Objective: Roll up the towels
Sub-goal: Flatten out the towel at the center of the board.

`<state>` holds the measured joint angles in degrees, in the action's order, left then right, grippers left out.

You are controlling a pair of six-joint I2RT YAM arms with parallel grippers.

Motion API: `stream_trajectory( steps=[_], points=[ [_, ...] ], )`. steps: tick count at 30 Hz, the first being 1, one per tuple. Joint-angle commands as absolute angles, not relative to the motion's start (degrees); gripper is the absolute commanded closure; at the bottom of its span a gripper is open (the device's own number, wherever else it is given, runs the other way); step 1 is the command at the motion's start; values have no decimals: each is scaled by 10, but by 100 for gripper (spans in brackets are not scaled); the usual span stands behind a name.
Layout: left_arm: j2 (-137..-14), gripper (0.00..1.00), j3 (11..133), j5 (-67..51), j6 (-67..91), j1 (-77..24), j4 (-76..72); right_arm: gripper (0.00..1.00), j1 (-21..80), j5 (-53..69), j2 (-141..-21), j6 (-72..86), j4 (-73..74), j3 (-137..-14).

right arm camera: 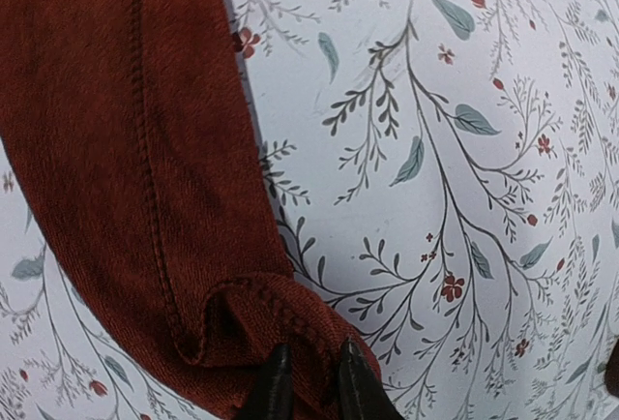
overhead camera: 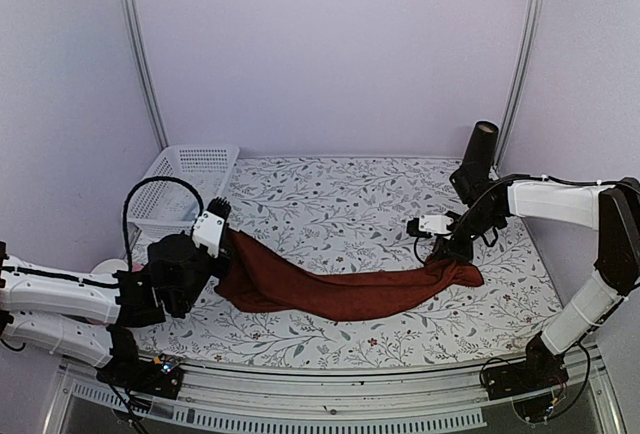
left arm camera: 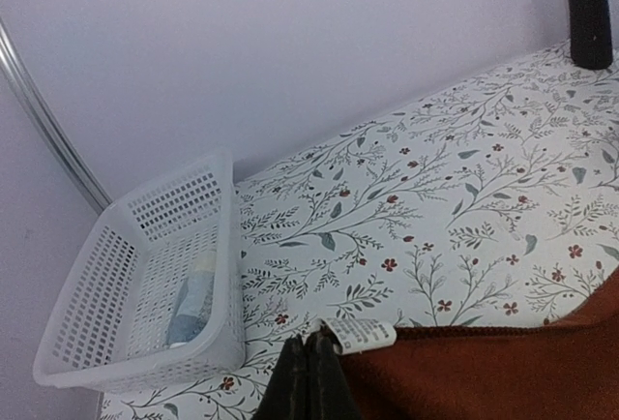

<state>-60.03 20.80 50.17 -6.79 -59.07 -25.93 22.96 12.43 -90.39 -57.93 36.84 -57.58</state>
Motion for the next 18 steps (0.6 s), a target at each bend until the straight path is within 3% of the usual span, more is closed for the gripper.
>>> stream_trajectory(
  steps=[1,9,18],
  points=[
    [-606,100,208,501,-62,-583,-274,95,227,137,-895,-576,375,-581],
    [-607,100,202,488,-68,-583,-289,97,223,111,-876,-563,358,-583],
    [-567,100,200,373,-68,-563,-278,98,146,53,-799,-523,321,-595]
  ],
)
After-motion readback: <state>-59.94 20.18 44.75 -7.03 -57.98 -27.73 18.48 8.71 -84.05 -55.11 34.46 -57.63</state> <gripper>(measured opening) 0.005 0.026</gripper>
